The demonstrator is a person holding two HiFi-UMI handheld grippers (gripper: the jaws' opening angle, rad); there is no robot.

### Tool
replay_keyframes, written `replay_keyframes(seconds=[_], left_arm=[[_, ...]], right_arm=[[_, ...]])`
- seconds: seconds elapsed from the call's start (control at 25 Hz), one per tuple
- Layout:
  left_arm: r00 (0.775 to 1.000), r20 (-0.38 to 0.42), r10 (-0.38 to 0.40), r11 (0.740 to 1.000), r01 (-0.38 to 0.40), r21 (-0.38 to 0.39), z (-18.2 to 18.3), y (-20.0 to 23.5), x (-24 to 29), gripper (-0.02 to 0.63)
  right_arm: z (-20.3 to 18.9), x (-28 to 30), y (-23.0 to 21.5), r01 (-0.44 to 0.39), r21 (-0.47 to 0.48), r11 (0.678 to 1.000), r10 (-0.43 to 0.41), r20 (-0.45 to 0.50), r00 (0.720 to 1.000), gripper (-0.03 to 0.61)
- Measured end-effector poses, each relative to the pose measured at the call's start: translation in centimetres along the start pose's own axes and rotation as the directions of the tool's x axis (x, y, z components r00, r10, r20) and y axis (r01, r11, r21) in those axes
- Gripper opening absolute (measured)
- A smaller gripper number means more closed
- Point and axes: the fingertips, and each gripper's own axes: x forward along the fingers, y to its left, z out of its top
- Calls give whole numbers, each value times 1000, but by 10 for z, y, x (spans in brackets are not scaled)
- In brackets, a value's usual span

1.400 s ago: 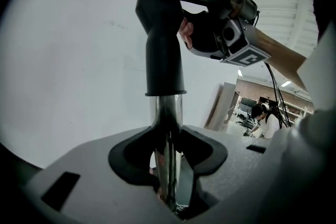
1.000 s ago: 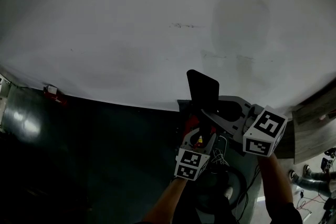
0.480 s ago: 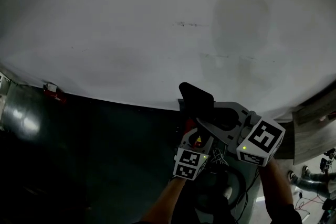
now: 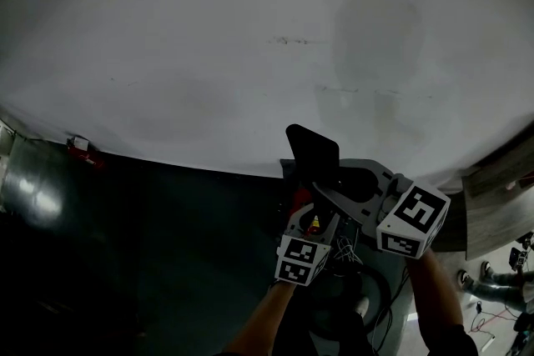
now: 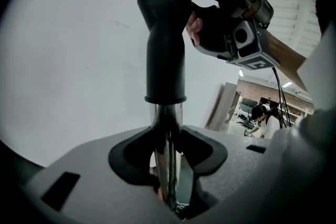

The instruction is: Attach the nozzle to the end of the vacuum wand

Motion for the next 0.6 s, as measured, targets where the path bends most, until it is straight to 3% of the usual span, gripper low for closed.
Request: replay_keyframes(seconds=[0.2,0.28,0.48,0.6], left_arm=[[1000,4,-14,1000,14,0,1,1,1,147],[1000,8,-15,1000,15,-2,3,2,2,147],[1000,2,-11,1000,11,-16,1,14,4,149],[1000,0,-4,999,4,-36,-2,27,4,147]], right_arm=[[1,1,1,-15,0,1000,15,7,1000,97],[5,-3,2,-30,20,999,29,44,999,130],[21,-29,-15,43,98,994,-62,200,978,147],[13,-44,-24,59,158,986,-94,220,971,147]])
